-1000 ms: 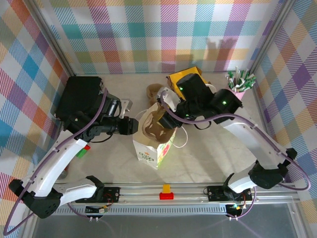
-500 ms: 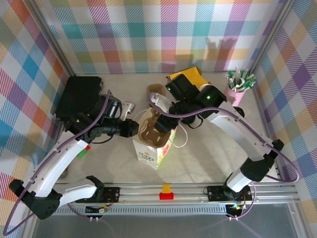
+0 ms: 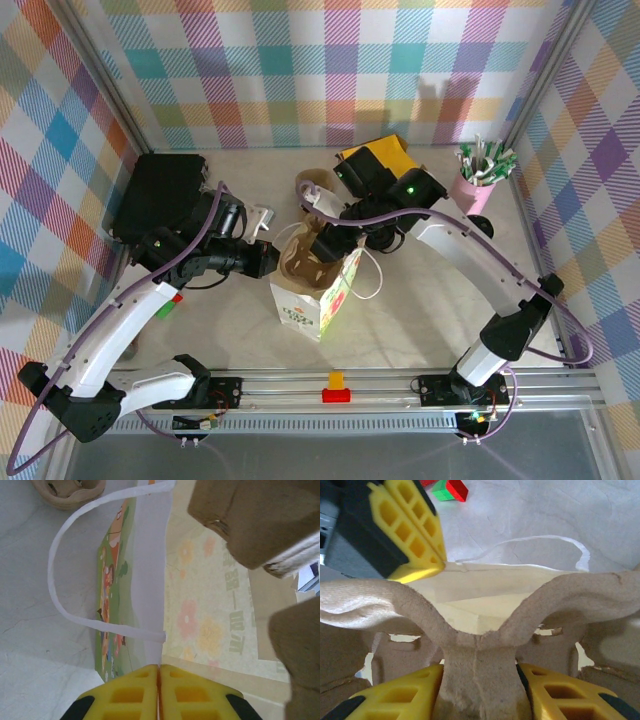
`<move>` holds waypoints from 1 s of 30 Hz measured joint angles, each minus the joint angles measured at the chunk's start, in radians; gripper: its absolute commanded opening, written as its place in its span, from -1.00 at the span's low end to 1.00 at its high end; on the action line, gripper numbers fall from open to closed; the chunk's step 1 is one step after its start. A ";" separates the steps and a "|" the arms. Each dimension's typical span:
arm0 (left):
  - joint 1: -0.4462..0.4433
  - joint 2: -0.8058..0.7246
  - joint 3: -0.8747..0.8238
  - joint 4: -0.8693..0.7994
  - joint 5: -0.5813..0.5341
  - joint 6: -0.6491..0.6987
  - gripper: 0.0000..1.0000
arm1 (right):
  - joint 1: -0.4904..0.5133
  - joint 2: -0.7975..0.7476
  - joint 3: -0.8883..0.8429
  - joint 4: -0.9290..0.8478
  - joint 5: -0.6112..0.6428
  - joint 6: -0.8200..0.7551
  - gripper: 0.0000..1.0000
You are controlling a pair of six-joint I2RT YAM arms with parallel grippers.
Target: Pack the takeout coffee
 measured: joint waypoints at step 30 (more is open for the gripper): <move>0.000 -0.013 -0.009 0.004 0.024 0.006 -0.94 | 0.000 0.060 -0.119 0.071 0.095 -0.008 -0.18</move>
